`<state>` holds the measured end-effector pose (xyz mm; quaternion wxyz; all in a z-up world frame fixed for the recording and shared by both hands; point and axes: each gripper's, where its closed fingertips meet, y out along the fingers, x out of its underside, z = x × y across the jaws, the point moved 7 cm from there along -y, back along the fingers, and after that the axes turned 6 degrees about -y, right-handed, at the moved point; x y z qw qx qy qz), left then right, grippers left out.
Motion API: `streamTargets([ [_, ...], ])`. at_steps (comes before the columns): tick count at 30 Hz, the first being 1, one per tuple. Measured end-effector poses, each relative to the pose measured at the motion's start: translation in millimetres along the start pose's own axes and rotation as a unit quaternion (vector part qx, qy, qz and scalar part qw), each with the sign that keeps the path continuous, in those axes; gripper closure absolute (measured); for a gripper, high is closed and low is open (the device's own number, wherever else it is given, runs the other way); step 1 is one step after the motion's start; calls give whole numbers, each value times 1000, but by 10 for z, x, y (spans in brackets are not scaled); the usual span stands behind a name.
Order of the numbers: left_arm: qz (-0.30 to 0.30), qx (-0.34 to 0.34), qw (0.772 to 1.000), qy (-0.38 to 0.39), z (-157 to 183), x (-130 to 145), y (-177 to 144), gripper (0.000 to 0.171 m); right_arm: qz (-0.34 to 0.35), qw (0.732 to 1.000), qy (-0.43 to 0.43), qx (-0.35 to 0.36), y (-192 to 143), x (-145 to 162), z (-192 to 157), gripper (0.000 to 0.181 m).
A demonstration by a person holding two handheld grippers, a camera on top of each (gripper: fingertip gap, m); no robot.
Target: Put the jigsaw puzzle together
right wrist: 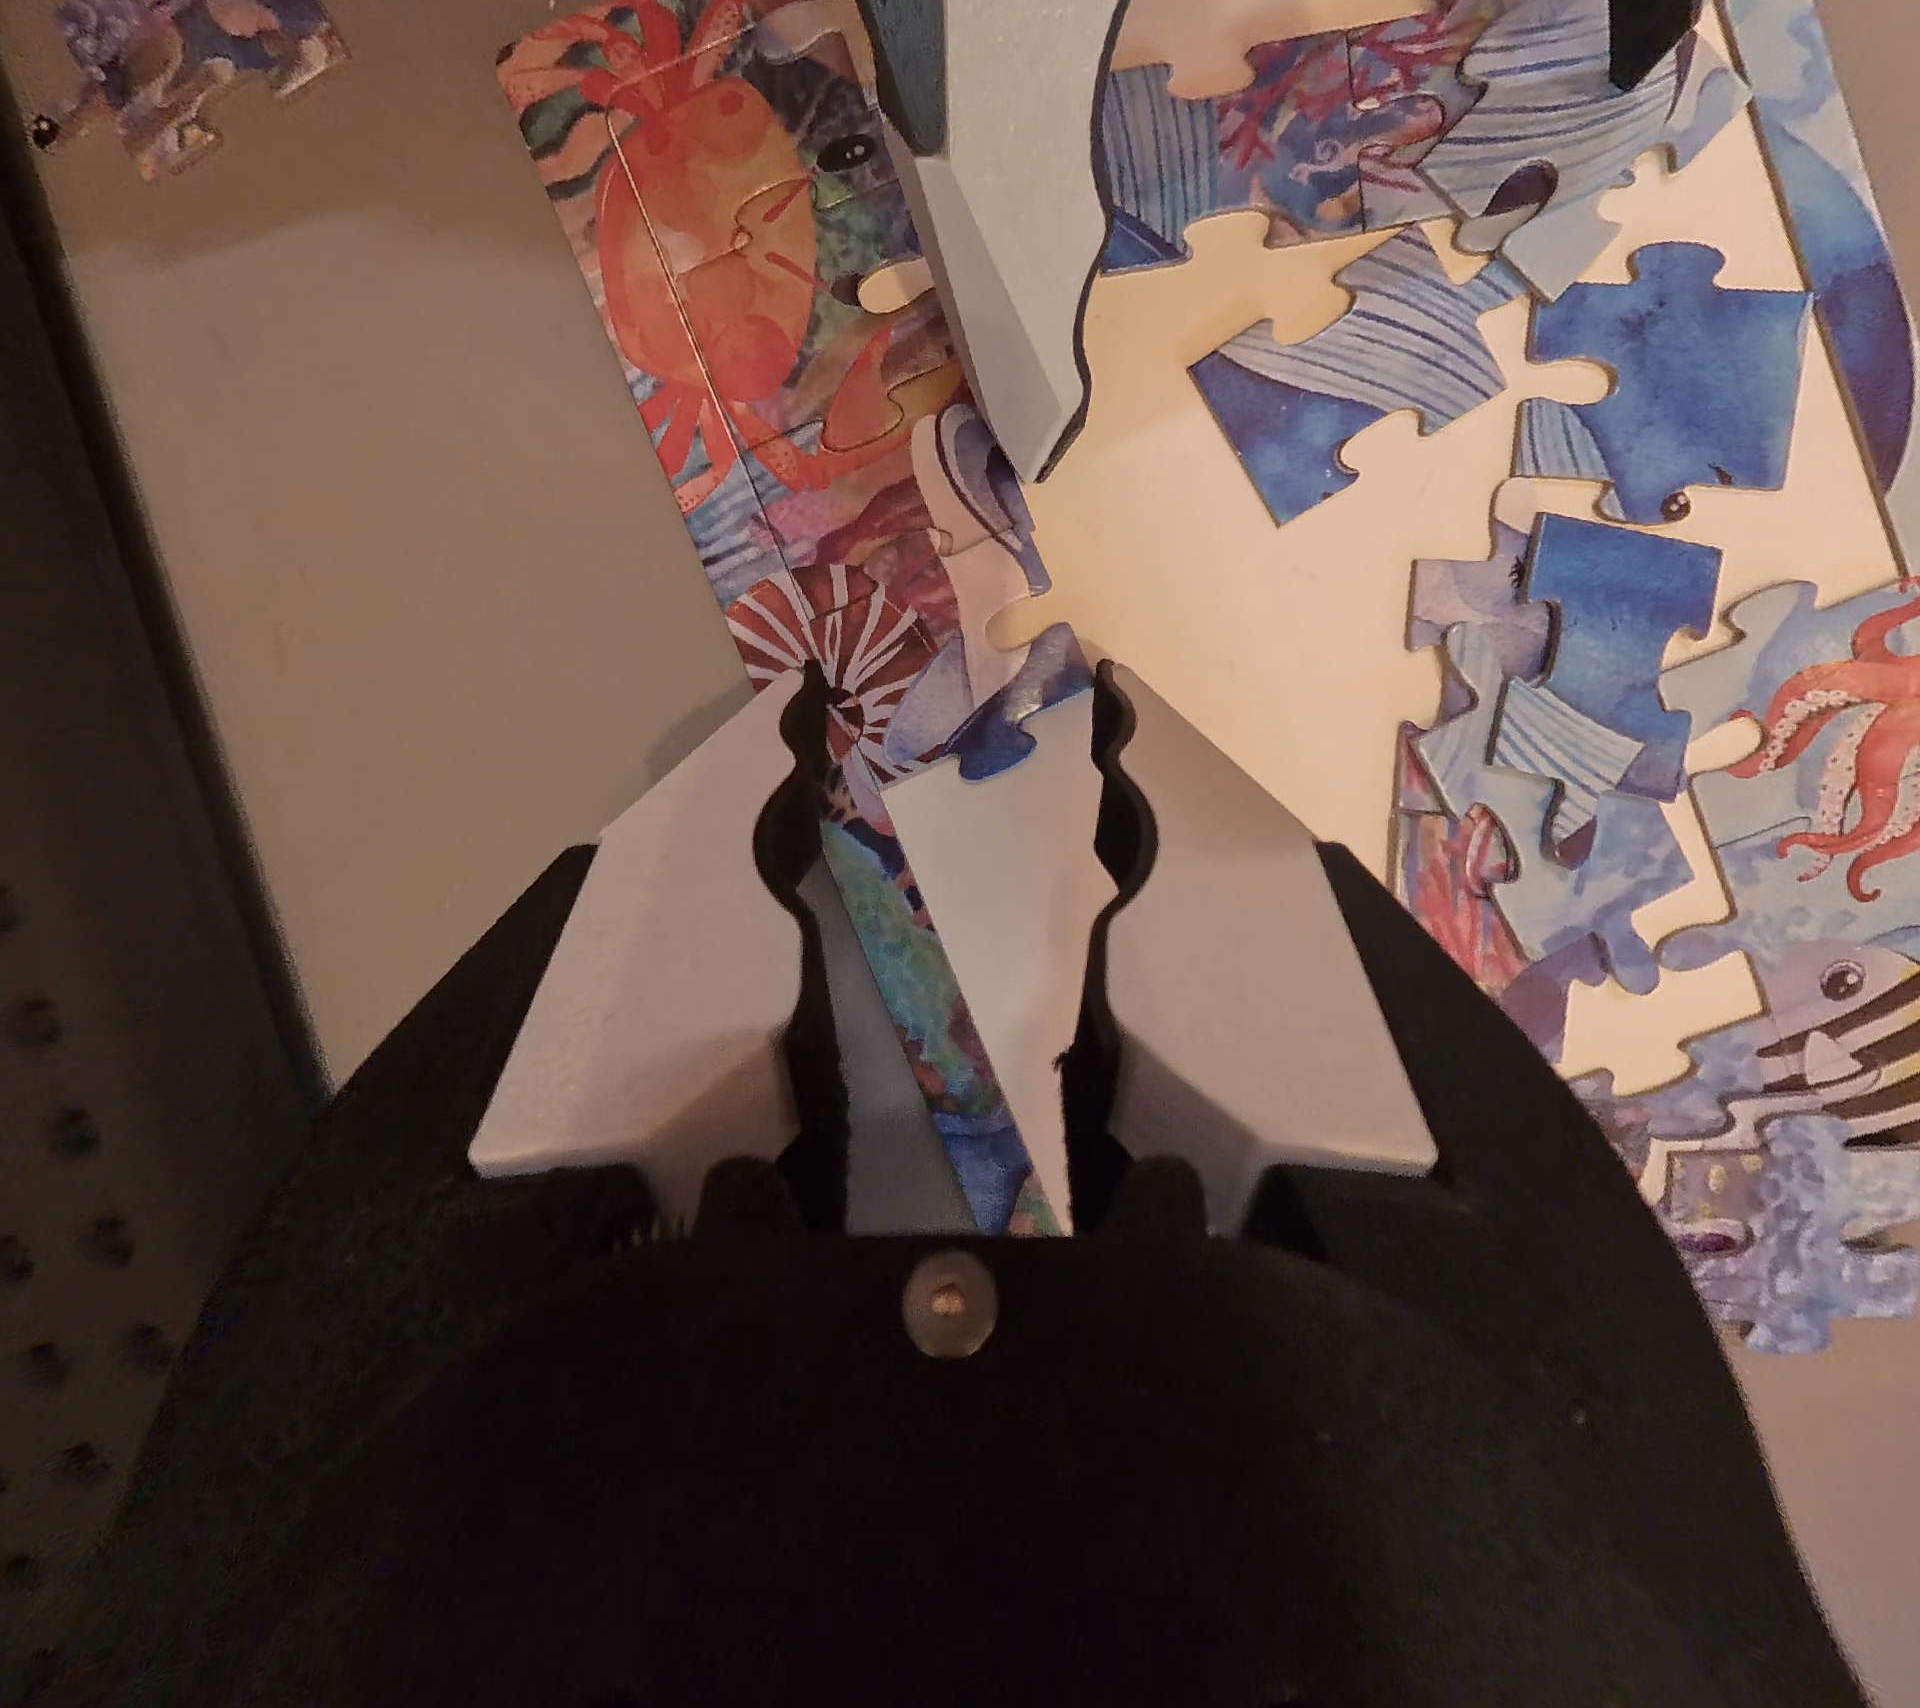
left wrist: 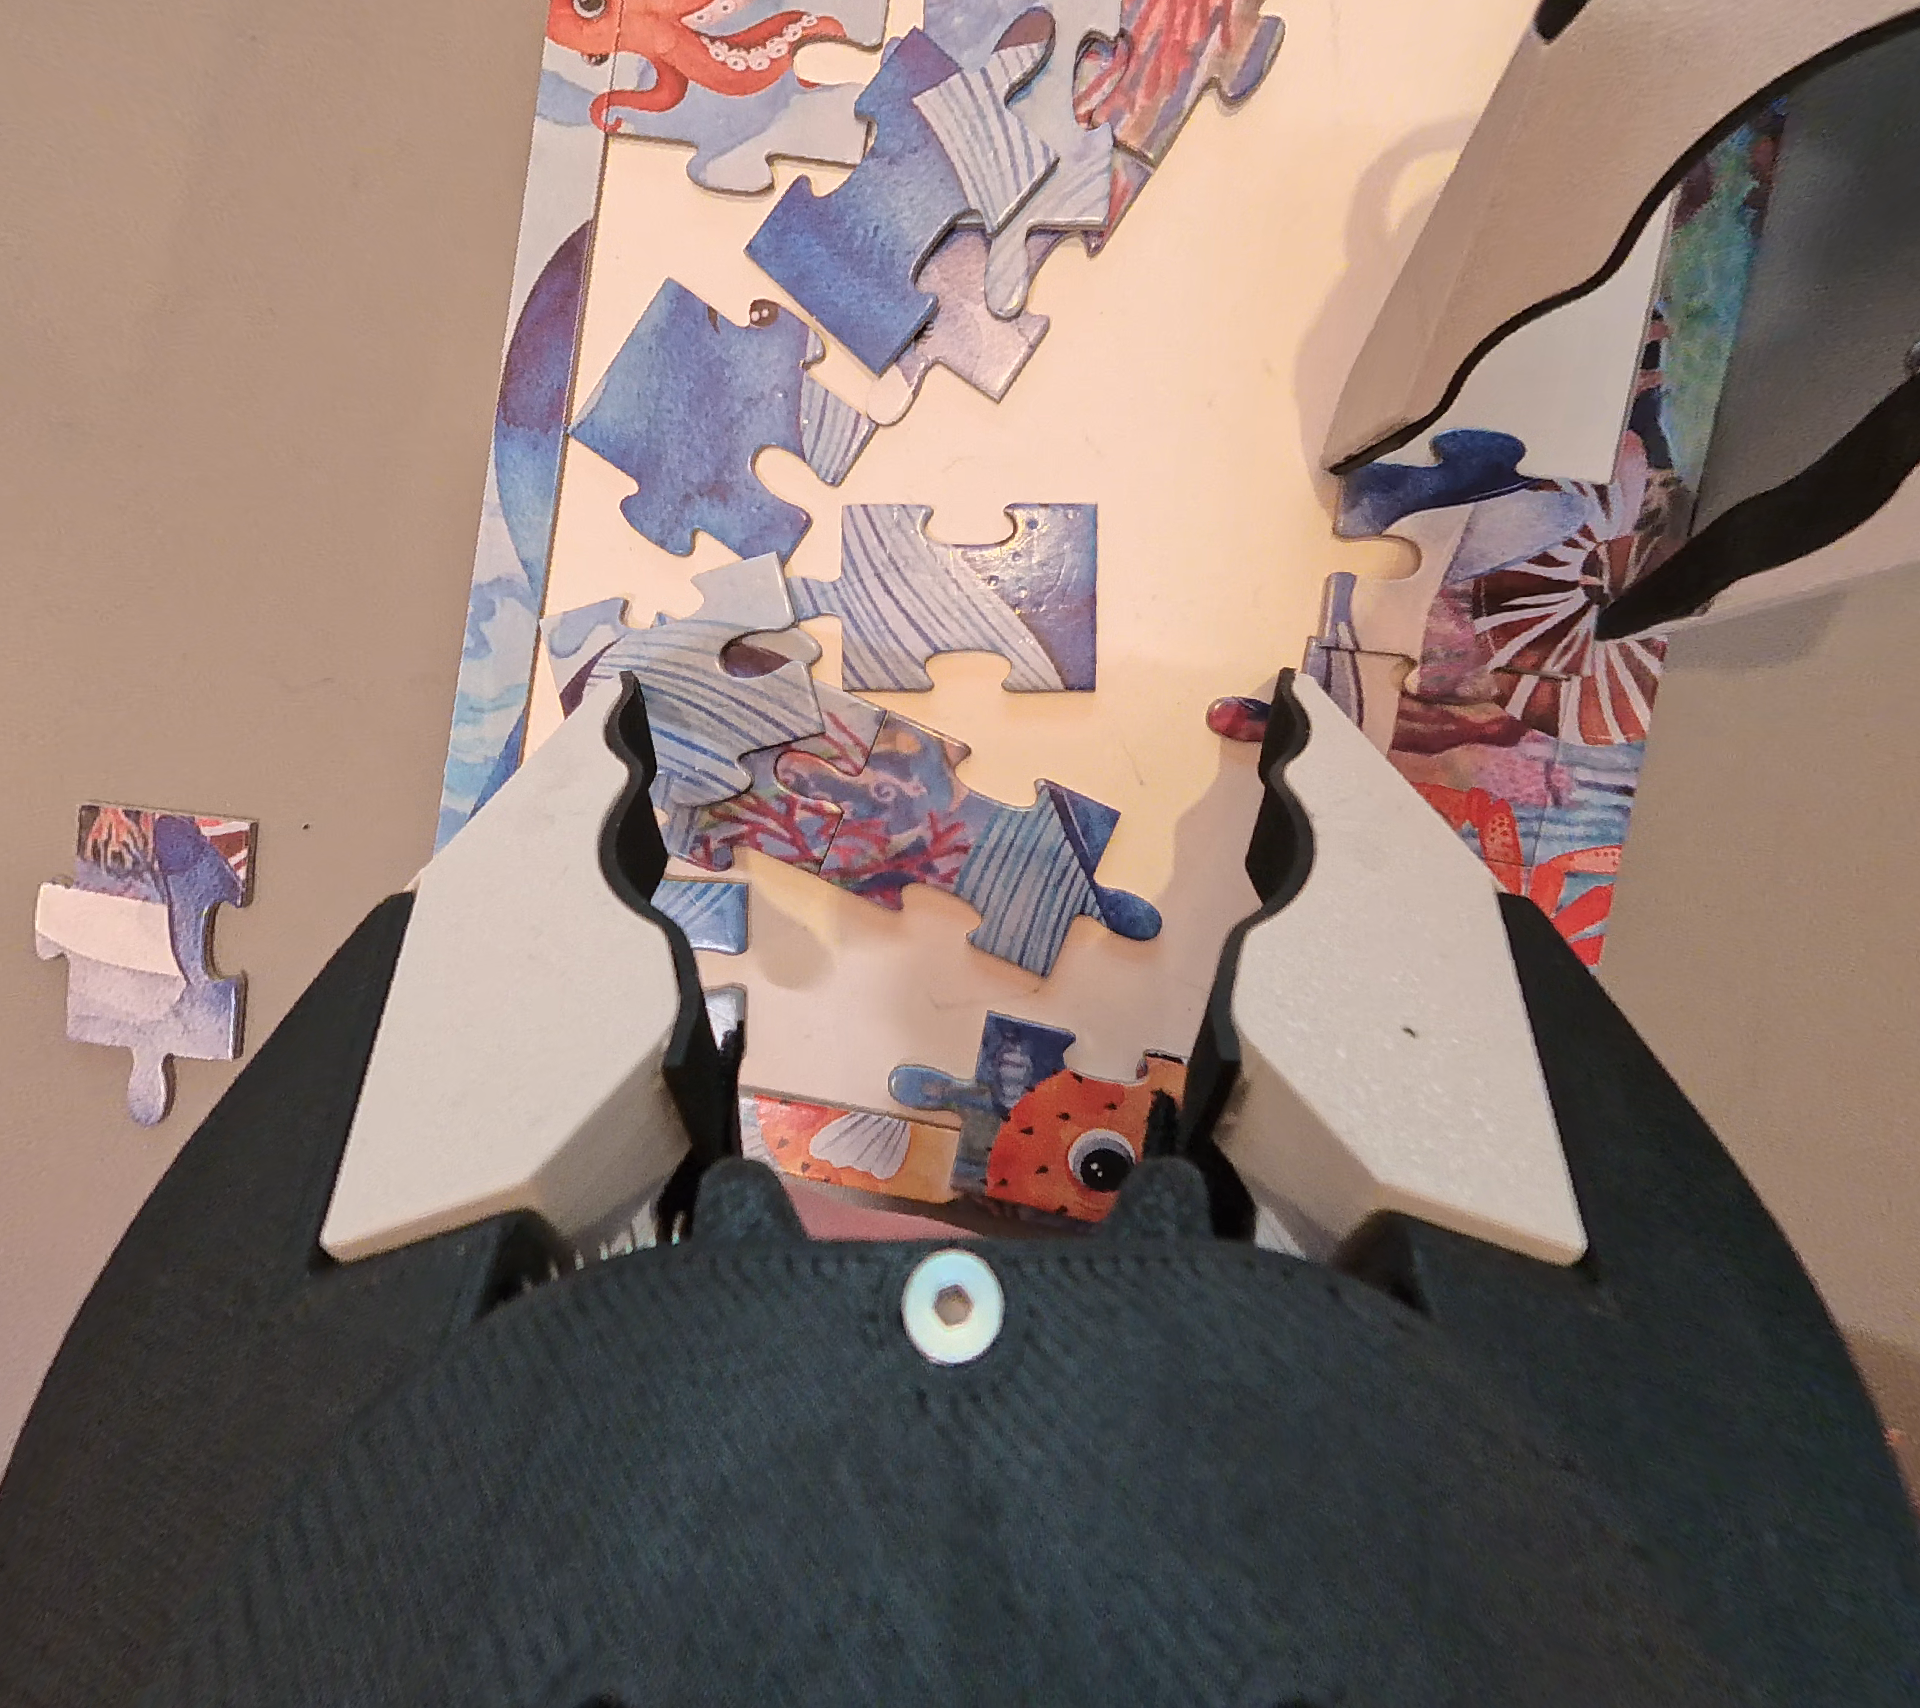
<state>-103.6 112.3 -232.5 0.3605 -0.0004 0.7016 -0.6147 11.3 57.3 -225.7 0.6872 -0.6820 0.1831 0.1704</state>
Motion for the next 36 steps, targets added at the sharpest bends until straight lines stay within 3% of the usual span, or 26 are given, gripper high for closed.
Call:
streamTargets([
  [6,0,0,1000,0,-2,3,-1,57,-15,1000,10,12,-29,-42,-16,126],
  [13,-1,-1,1000,-1,-4,1,-1,57,-1,1000,-19,8,30,-142,-71,140],
  [18,-2,-1,1000,-1,-6,3,-3,57,6,1000,-1,8,61,-157,-37,163],
  [30,-2,-1,1000,-1,-15,1,-2,58,9,1000,-1,3,90,-204,-79,181],
  [36,-2,-1,1000,-2,-22,6,-7,57,17,1000,23,13,-18,-158,-8,181],
])
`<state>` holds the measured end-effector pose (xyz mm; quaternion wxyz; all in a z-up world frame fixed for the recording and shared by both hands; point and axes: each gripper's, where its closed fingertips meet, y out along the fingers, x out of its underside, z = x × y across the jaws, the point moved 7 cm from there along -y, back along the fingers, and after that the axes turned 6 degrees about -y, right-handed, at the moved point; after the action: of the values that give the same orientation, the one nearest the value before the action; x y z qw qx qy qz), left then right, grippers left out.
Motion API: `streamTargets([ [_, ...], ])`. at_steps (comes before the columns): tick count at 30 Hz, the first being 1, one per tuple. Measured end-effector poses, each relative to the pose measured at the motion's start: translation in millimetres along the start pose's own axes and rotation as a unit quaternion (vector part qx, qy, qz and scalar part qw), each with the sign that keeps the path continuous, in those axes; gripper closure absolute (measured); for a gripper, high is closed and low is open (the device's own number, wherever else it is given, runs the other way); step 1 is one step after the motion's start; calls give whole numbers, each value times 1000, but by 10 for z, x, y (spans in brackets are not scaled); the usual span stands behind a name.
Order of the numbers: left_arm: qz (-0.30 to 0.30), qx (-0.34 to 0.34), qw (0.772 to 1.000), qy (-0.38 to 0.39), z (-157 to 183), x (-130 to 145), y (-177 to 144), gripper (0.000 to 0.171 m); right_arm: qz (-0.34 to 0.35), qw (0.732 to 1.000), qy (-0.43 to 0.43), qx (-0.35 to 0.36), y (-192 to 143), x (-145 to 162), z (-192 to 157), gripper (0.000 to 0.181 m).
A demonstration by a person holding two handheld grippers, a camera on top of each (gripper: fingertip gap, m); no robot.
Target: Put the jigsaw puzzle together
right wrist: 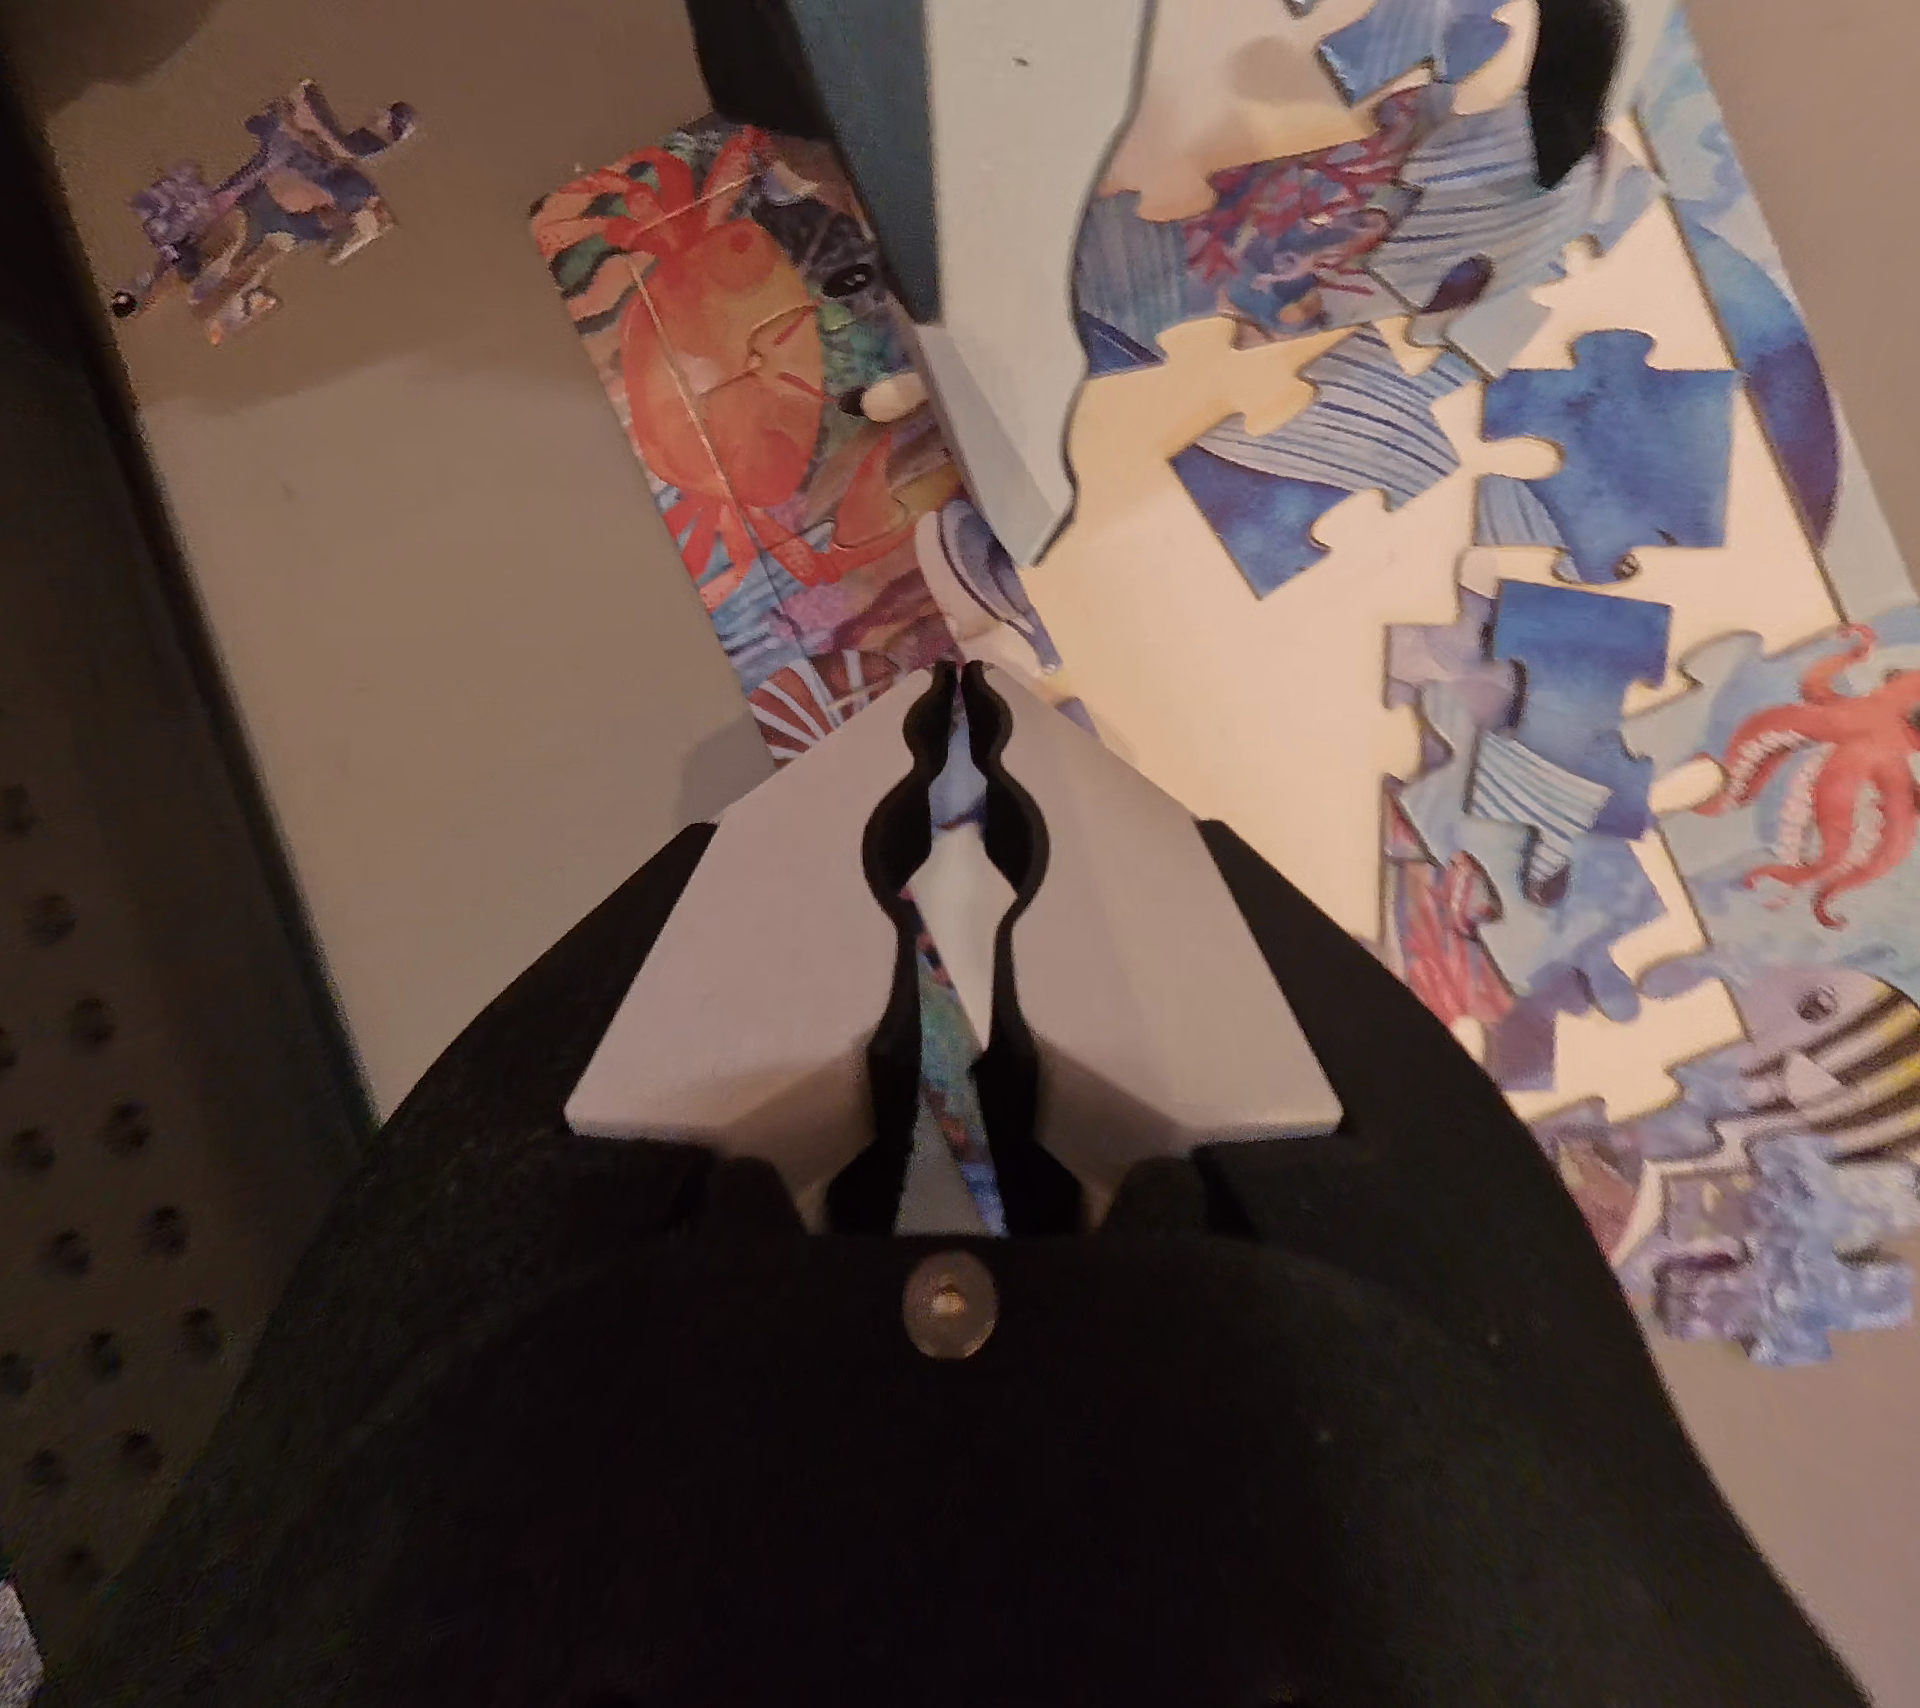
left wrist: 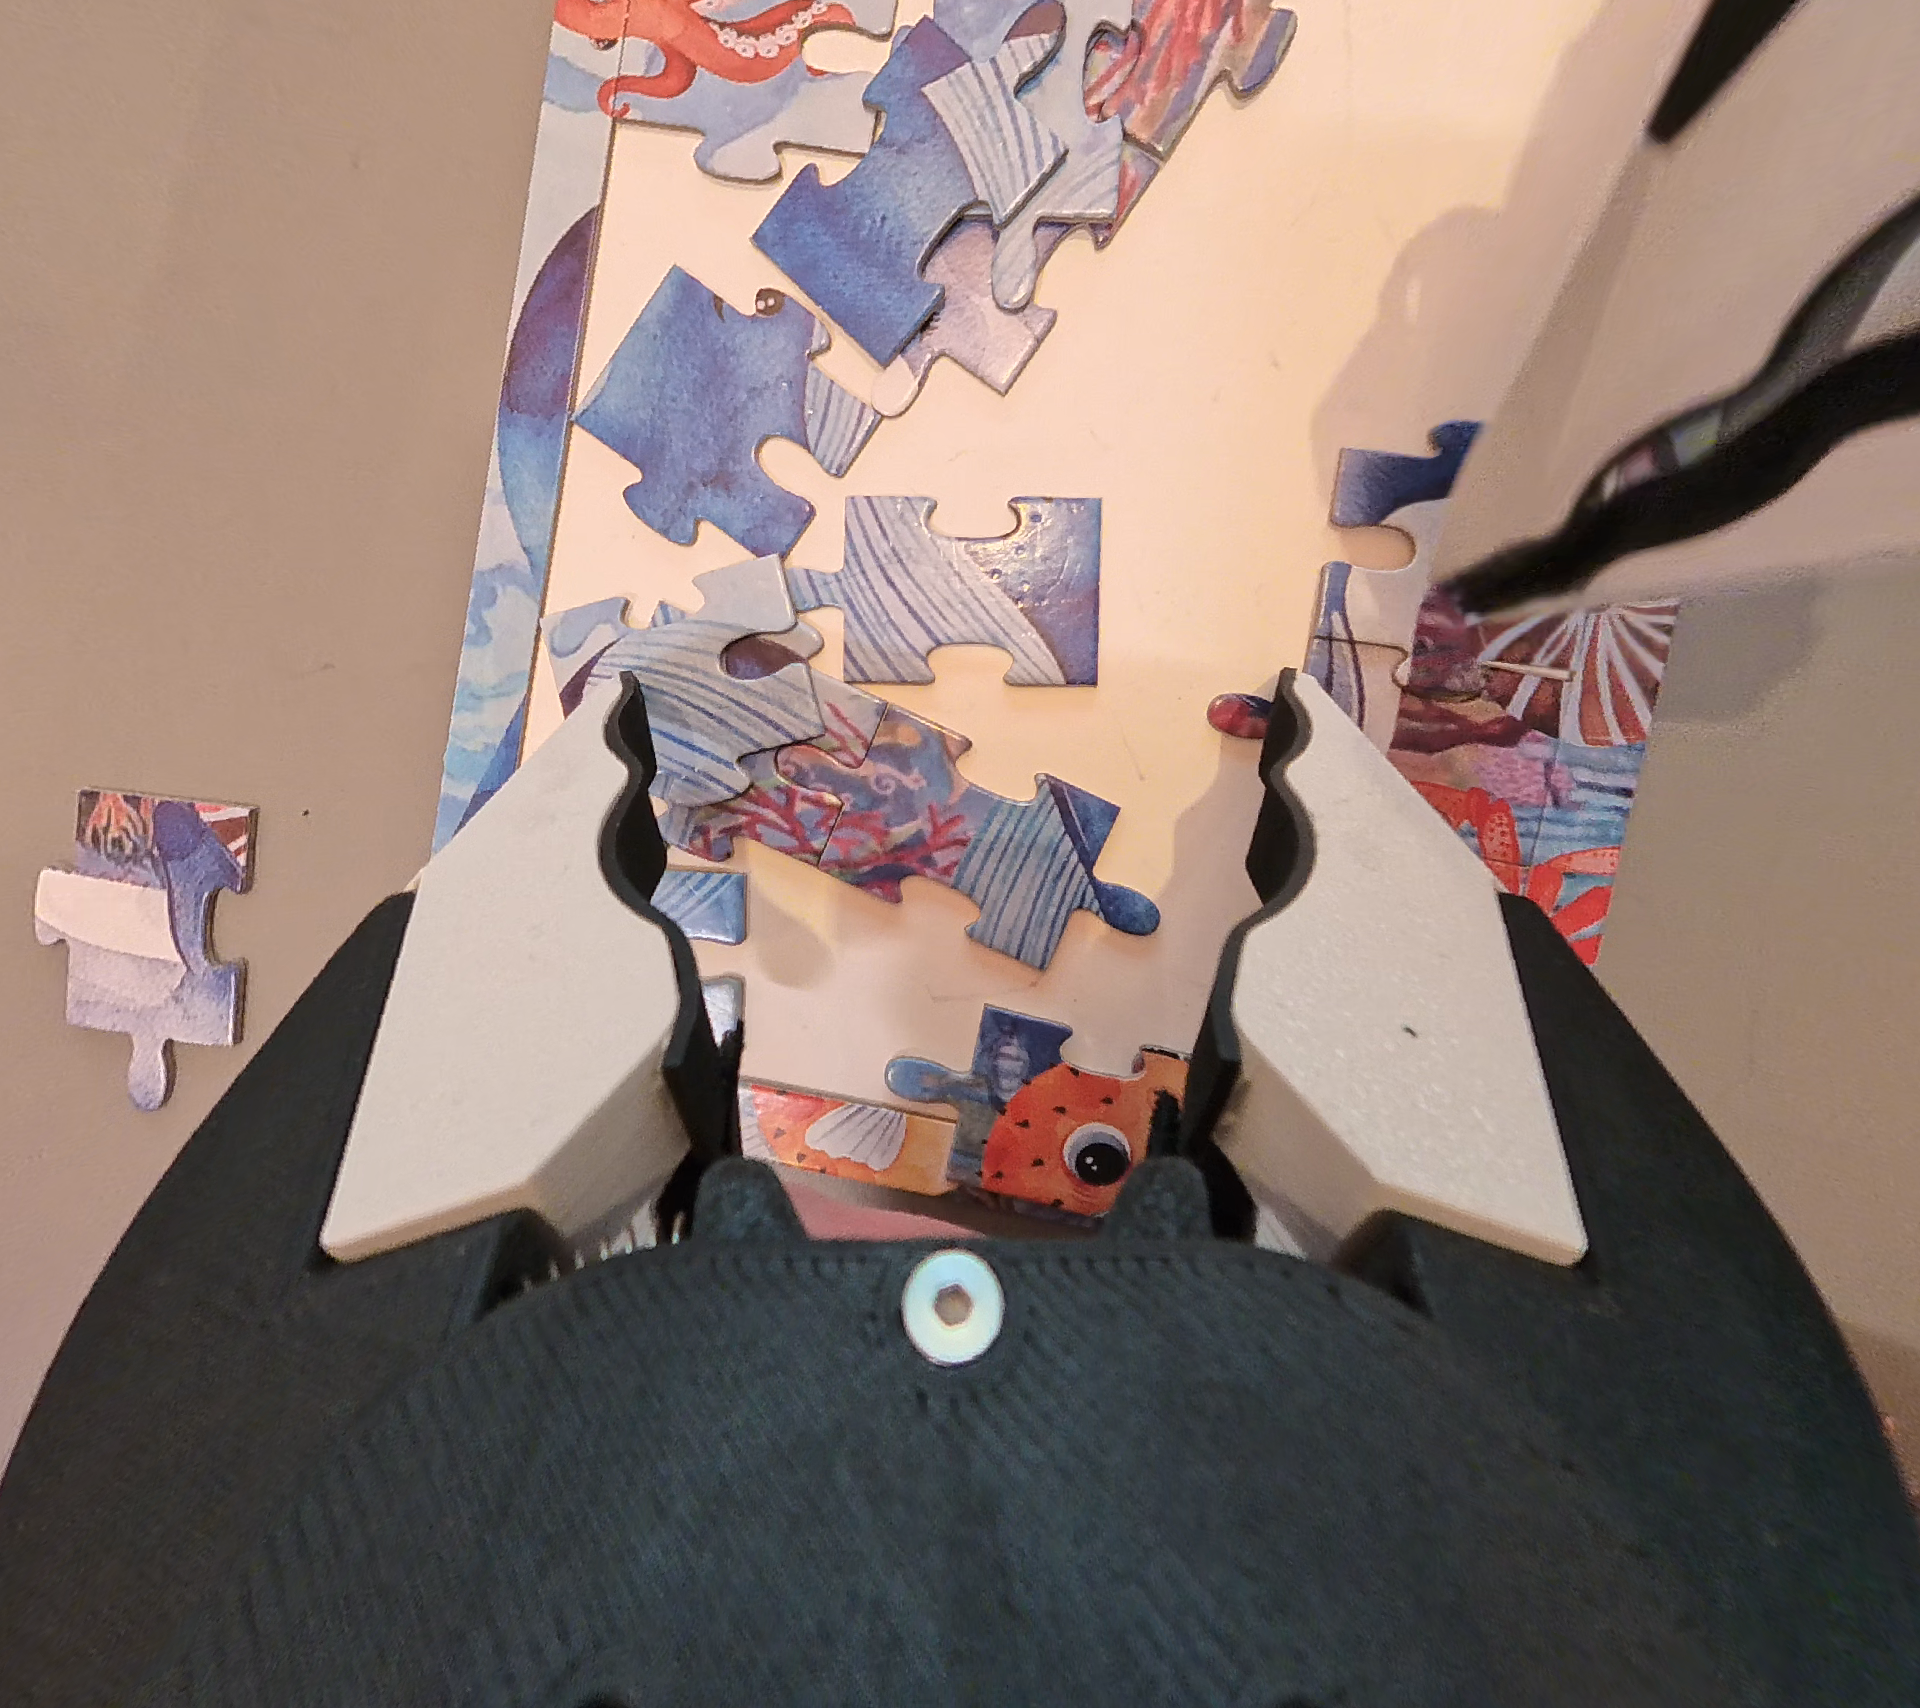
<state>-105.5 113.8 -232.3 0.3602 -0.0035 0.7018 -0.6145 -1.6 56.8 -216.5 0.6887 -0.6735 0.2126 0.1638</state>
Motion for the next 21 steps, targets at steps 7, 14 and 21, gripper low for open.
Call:
streamTargets([
  [7,-1,0,1000,0,-4,-1,1,57,-35,999,31,20,-22,203,143,181],
  [14,-2,0,1000,0,-5,0,1,56,-43,998,33,27,-78,189,140,181],
  [21,-4,-1,1000,0,-6,-1,1,56,-51,999,12,6,-53,95,20,181],
])
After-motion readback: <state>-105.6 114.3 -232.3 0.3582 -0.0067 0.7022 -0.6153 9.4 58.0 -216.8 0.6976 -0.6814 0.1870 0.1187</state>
